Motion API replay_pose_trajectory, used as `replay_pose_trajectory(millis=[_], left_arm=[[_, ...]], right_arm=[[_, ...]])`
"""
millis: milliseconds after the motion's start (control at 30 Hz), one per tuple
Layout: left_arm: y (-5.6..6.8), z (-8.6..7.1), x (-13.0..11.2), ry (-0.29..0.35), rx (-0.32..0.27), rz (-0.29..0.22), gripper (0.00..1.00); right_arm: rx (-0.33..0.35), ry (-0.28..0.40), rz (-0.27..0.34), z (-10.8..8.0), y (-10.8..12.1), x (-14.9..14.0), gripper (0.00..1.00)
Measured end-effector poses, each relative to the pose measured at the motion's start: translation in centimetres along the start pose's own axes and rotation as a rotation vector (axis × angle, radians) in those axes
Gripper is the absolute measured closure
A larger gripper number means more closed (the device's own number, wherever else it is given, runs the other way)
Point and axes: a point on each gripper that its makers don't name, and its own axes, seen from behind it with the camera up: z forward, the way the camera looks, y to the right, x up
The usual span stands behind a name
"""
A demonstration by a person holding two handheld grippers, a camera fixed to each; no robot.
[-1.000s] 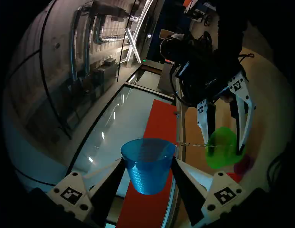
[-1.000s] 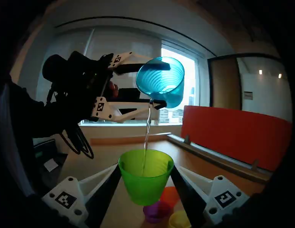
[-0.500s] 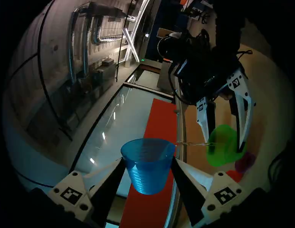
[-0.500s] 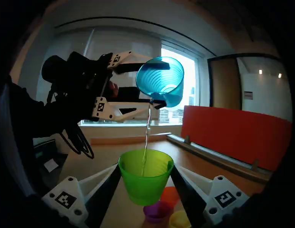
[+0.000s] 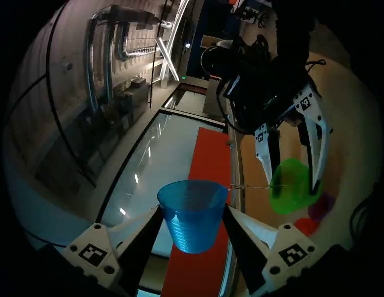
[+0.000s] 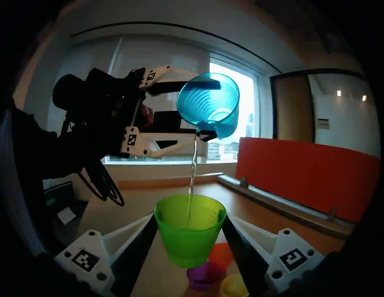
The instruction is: Pour water
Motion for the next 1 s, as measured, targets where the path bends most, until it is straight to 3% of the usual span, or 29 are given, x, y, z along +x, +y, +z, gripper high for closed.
replay_pose_trajectory(millis=[1000], left_arm=[[0.12,0.63,0.23,-0.009,-0.002,0.083,0.17]], right_arm=[[-0.005,0.003,0.005,-0.06,0.02,-0.04,0.1]])
